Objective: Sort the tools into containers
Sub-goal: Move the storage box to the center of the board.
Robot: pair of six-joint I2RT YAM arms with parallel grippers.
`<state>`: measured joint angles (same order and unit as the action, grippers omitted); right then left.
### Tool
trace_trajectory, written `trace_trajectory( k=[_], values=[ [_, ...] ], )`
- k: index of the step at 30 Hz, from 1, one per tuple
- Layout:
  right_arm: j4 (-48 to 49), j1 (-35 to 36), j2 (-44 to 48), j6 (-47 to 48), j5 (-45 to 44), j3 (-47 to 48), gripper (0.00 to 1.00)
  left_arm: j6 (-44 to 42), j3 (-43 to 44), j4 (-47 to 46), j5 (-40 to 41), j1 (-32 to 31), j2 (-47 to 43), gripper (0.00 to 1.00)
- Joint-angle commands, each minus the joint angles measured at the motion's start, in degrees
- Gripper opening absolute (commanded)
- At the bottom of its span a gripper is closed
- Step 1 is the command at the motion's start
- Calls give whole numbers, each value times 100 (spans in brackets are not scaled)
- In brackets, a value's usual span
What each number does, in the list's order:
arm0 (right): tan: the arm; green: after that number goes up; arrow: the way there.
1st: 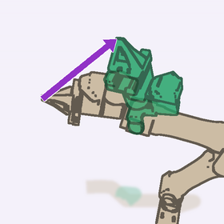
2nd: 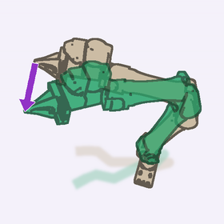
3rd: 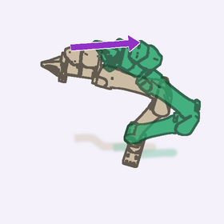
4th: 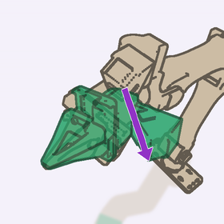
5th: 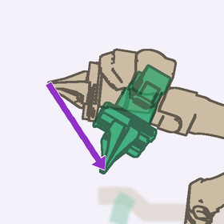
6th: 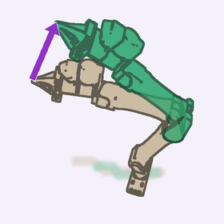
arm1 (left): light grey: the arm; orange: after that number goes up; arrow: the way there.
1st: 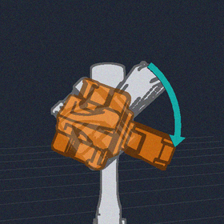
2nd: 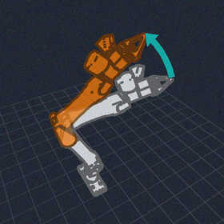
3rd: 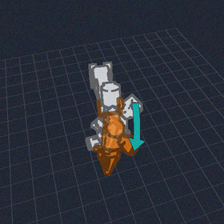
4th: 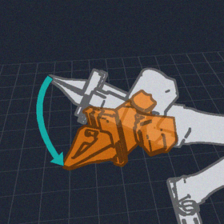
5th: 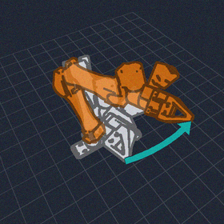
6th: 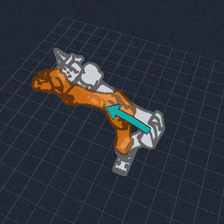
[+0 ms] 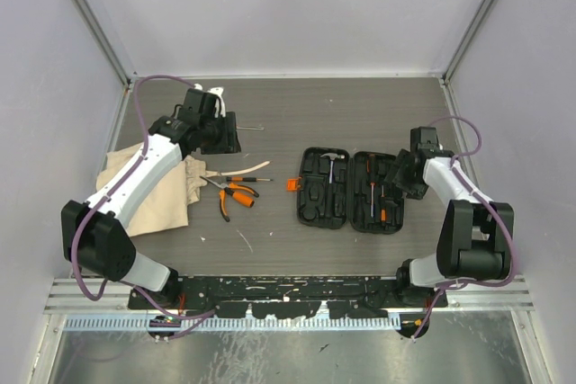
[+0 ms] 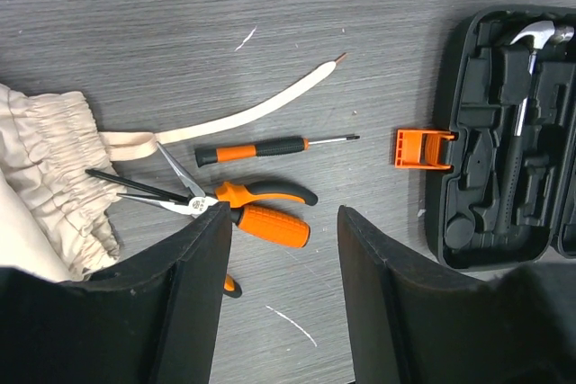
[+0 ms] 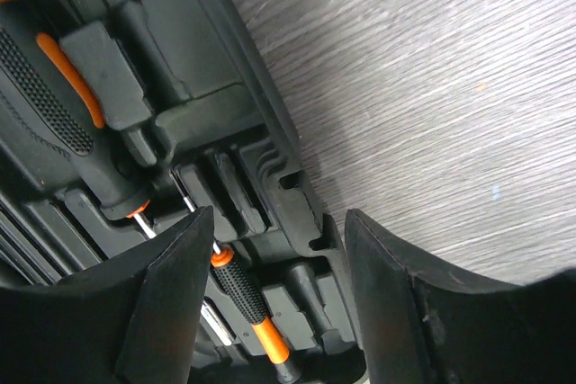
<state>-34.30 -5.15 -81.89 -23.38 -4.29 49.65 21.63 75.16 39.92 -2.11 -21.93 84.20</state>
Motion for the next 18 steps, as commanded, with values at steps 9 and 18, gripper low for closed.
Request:
trace_trajectory(
  k=[9,18],
  values=[
    [900,-109,-73,-169,1390,-371,64,30,41,-220,-216,40,102,51],
    [1160,325,-59,-426,1724,-471,62,-2,43,-263,-224,14,121,48]
  ],
)
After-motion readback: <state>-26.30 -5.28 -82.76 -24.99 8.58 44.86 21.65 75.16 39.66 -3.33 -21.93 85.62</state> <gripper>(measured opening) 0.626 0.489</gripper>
